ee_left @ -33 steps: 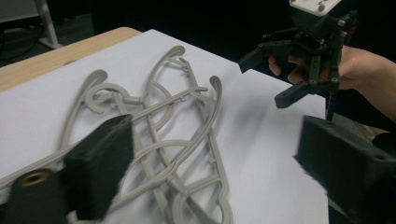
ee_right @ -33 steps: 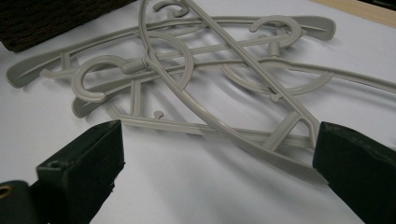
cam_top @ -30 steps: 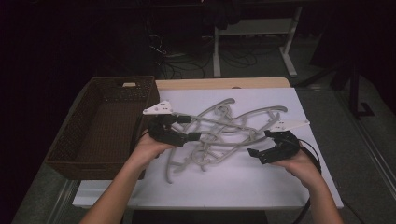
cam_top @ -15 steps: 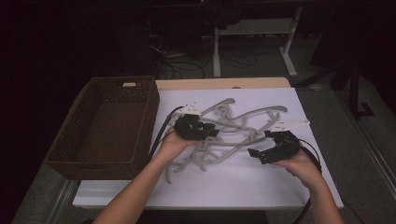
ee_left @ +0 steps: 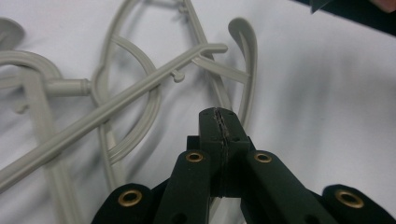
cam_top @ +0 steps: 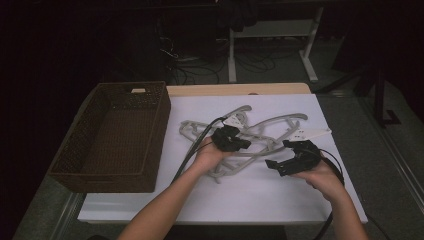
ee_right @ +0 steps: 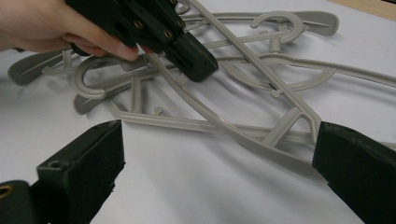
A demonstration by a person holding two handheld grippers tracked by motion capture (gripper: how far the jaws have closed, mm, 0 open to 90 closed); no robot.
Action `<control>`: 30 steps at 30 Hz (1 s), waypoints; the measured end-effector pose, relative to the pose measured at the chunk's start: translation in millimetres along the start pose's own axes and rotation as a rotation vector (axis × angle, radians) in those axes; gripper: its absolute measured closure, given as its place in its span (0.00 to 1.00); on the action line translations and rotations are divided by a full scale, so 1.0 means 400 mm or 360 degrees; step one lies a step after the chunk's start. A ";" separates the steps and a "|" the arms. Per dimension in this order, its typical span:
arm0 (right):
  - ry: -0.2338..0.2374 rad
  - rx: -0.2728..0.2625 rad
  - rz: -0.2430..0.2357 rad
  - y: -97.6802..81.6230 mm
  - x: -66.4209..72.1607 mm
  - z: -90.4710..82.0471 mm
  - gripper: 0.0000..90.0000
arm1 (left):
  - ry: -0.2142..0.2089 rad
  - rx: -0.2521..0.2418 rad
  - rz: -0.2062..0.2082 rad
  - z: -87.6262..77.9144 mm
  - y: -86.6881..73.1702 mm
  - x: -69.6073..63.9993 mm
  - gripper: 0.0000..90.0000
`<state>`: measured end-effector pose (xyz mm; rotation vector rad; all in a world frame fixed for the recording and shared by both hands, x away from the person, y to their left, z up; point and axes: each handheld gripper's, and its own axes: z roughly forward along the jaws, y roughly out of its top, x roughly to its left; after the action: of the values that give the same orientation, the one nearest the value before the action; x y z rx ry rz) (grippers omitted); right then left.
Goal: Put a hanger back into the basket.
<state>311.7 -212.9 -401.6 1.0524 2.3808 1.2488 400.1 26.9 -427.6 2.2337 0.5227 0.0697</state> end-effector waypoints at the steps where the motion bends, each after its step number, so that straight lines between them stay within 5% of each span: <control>1: 0.0001 -0.0001 -0.0001 0.000 0.000 0.000 0.02 | -0.0007 0.0014 -0.0002 0.007 -0.001 -0.001 1.00; 4: 0.0001 -0.0006 0.0001 -0.002 -0.001 -0.003 0.02 | -0.0006 0.0092 -0.0018 0.019 -0.008 -0.004 1.00; 12: 0.0005 0.0000 -0.0002 -0.001 0.001 -0.001 0.02 | -0.0021 0.0146 0.0013 0.011 -0.021 -0.013 1.00; 30: 0.0002 0.0012 -0.0009 -0.001 0.004 0.004 0.02 | -0.0168 0.0251 0.0072 -0.080 -0.089 -0.055 1.00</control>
<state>311.1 -210.8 -402.6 1.0468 2.3899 1.2397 360.7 62.0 -430.1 2.3883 0.4335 -0.0681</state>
